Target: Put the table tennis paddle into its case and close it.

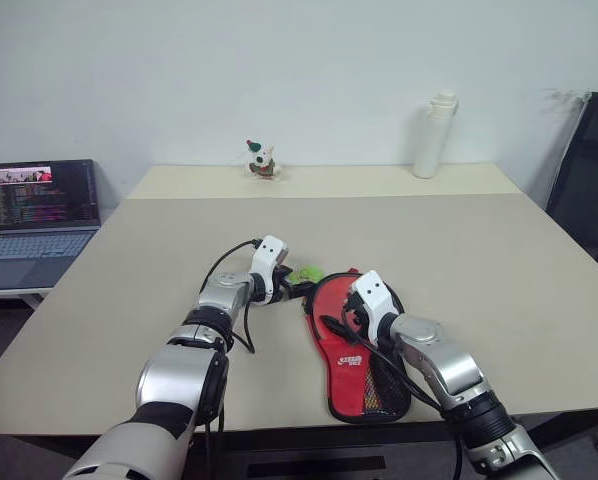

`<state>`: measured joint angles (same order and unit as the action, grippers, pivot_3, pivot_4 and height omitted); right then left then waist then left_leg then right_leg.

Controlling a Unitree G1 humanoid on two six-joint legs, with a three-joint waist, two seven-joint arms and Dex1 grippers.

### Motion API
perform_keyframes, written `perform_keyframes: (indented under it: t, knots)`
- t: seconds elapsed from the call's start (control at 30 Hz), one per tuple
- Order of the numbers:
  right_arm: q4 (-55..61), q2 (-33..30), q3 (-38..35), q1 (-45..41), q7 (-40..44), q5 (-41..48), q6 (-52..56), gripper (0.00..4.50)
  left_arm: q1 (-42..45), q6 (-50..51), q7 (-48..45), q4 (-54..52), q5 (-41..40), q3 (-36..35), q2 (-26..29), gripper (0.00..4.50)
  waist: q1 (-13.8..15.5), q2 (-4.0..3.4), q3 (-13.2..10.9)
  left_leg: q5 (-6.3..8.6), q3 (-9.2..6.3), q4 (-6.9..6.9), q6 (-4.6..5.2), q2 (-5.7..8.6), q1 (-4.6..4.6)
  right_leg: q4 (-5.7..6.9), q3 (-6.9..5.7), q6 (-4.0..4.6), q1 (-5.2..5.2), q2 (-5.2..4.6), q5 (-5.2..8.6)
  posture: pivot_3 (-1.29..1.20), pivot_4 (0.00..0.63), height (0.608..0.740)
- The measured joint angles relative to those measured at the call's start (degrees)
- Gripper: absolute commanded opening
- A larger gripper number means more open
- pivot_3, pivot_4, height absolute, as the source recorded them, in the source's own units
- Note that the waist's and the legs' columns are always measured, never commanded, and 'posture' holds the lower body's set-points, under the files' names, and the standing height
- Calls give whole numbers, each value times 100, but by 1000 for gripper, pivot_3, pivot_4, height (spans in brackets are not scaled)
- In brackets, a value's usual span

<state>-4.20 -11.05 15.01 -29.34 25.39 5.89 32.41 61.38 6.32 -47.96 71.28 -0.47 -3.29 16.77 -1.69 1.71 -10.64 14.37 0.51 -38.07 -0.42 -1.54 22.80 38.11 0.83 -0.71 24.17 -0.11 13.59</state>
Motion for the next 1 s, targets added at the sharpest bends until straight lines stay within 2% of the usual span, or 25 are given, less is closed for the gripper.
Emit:
perform_keyframes:
  t: [0.1, 0.17, 0.4, 0.47, 0.53, 0.7, 0.77, 1.0]
  knots:
    - [-73, 26, -22, -21, 2, -14, -55, 4500, -54, 114, -42, -94, -66, -42, 24, 3922, 0, 3, 3, 0, -2, 0, 0, 0, -1, 0, 1, 0, 0, 0, 0, 0, 150, 740]
    - [-104, 35, -27, -41, 1, -16, -58, 4500, -100, 161, -78, -152, -75, -38, 59, 3313, -1, 3, 4, 0, -3, 0, 0, 0, -2, 1, 1, 1, 0, 0, -1, 0, 150, 740]
    - [-158, 81, -49, -60, 0, -17, -54, 4500, -179, 103, -141, -280, 36, 138, 102, 3313, 0, 6, 22, 0, -5, 0, 0, -1, -4, 2, 1, 1, -1, 0, -1, 0, 150, 740]
    - [-161, 89, -53, -60, 0, -18, -54, 4500, -178, 83, -136, -280, 48, 147, 103, 2942, 0, 7, 23, 0, -4, 0, 0, -1, -3, 1, 0, 0, -1, 0, 0, 0, 150, 740]
    - [-166, 103, -61, -62, -3, -19, -54, 4500, -178, 83, -121, -279, 59, 166, 104, 2447, 0, 7, 23, 0, -4, 0, 0, -1, -3, 1, 1, 0, -1, 0, 0, 0, 150, 740]
    - [-183, 125, -70, -66, -33, -22, -54, 4500, -178, 101, -169, -276, 58, 191, 71, 668, -1, 8, 24, 0, -4, 1, 0, -1, -4, 2, 1, 0, -1, 0, 0, 0, 150, 740]
    - [-213, 125, -70, -79, -55, -32, -58, 4500, -171, 109, -175, -276, 50, 191, 61, 91, -1, 10, 25, 0, -4, 0, 0, 0, -7, 4, 1, -1, -3, 0, 1, 0, 150, 740]
    - [-360, 99, -65, -117, -79, -120, -167, 4500, -170, 208, -239, -369, 19, 186, 61, 11, -2, 13, 29, 0, -4, 0, 0, 0, -10, 3, 2, -2, -6, 0, 1, 0, 150, 740]
